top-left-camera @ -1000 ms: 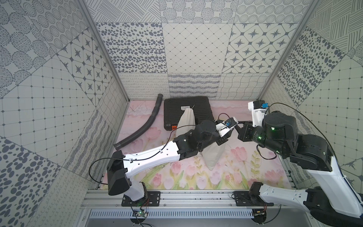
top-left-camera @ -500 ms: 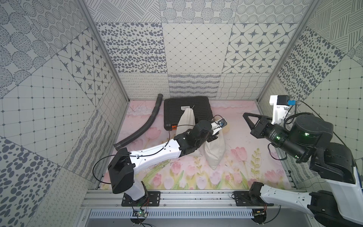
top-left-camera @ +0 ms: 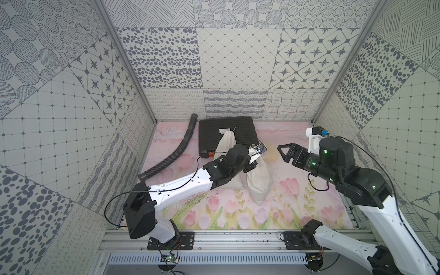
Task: Close the soil bag
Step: Frap the soil bag at the center of the board.
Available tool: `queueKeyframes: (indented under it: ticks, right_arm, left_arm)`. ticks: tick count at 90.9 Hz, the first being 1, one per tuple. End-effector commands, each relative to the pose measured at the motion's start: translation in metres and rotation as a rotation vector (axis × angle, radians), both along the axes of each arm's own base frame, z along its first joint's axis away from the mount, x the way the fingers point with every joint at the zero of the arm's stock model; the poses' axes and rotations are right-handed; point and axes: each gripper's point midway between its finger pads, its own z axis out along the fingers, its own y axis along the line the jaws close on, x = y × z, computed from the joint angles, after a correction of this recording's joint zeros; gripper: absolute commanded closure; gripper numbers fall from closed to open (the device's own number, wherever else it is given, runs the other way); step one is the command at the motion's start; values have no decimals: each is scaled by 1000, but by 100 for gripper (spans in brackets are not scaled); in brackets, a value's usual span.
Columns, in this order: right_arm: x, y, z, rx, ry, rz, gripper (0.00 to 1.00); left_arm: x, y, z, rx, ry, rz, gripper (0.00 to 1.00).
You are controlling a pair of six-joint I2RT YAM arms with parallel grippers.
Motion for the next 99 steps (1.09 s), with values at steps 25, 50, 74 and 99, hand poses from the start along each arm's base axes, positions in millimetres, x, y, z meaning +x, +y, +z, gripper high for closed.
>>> queueKeyframes:
  ticks: [25, 50, 74, 99]
  right_arm:
    - [37, 65, -38, 270, 316, 167, 7]
    - [58, 85, -43, 318, 384, 176, 19]
    - [64, 85, -48, 317, 370, 171, 42]
    - [65, 80, -51, 322, 372, 156, 100]
  left_arm:
    - [-22, 0, 15, -77, 55, -81, 100]
    - [-24, -2, 14, -75, 59, -92, 100]
    - [-26, -4, 12, -66, 62, -90, 100]
    - [-27, -2, 10, -60, 63, -80, 100]
